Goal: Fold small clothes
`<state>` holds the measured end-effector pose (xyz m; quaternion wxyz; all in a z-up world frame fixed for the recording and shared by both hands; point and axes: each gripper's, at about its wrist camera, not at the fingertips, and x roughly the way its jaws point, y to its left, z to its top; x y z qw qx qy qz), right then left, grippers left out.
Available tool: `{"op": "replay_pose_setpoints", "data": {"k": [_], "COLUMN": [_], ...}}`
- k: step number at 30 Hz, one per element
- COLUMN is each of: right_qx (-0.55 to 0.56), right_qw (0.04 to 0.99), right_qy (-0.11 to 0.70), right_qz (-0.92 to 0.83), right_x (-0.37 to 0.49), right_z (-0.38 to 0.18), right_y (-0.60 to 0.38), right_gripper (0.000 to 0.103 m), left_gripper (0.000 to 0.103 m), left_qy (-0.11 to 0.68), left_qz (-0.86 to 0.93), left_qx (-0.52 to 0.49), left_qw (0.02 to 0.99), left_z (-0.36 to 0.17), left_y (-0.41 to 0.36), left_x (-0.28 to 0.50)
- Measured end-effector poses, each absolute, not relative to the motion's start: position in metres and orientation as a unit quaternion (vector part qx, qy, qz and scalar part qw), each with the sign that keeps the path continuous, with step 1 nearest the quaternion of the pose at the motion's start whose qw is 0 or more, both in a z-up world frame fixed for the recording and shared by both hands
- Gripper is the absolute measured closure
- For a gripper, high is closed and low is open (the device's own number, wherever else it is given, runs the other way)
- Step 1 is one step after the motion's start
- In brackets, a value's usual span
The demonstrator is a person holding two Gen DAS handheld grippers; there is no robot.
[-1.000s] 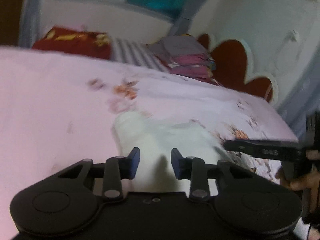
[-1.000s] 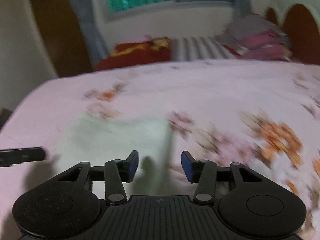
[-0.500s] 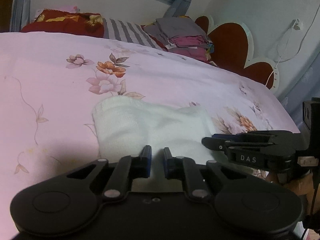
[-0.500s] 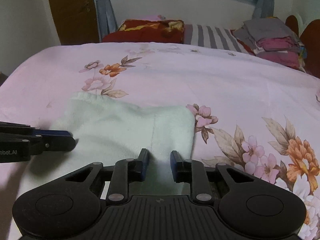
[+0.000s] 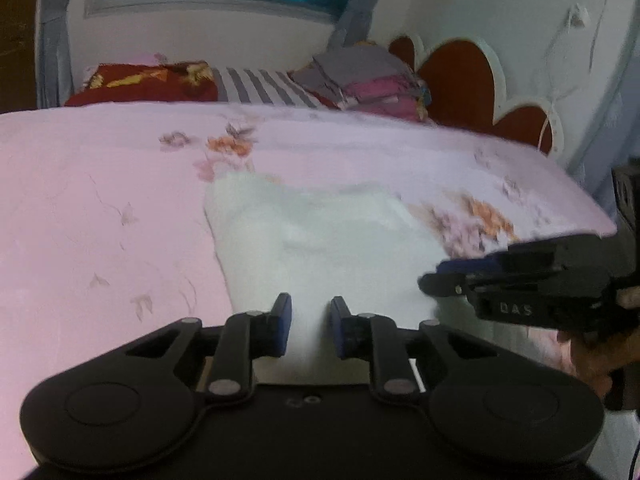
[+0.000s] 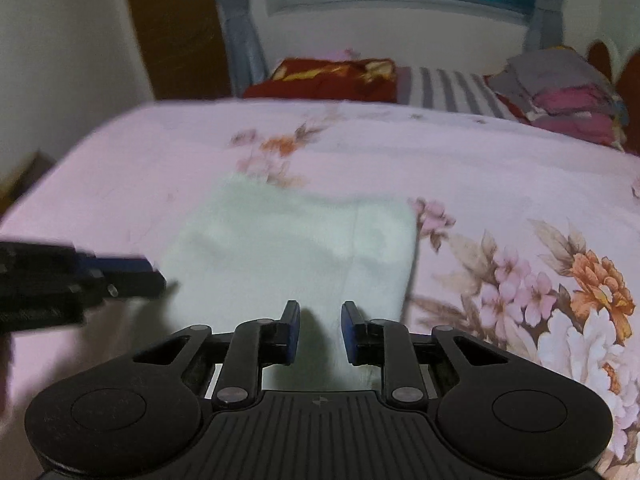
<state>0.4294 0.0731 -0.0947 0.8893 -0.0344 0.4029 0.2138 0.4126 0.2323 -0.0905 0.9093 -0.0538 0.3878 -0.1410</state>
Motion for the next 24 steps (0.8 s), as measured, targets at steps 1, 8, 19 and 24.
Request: {"op": "replay_pose_setpoints", "data": {"k": [1, 8, 19, 24], "right_qx": [-0.054, -0.064, -0.106, -0.105], "right_qw": [0.888, 0.893, 0.875, 0.886], "right_qy": [0.406, 0.409, 0.389, 0.4], "right_qz": [0.21, 0.176, 0.268, 0.209], "right_x": [0.429, 0.431, 0.34, 0.344], "right_z": [-0.1, -0.104, -0.105, -0.125], "right_y": [0.076, 0.071, 0.063, 0.05], "right_gripper": [0.08, 0.08, 0.08, 0.08], "left_gripper": [0.082, 0.084, 0.089, 0.089], "left_qy": [0.39, 0.382, 0.38, 0.386], "left_qz": [-0.142, -0.145, -0.129, -0.093], "left_qx": [-0.05, -0.058, -0.098, -0.078], "left_qw": [0.908, 0.911, 0.911, 0.914], "left_z": [-0.093, -0.088, -0.103, -0.107], "left_y": [0.232, 0.231, 0.229, 0.217], "left_x": [0.415, 0.397, 0.317, 0.313]}}
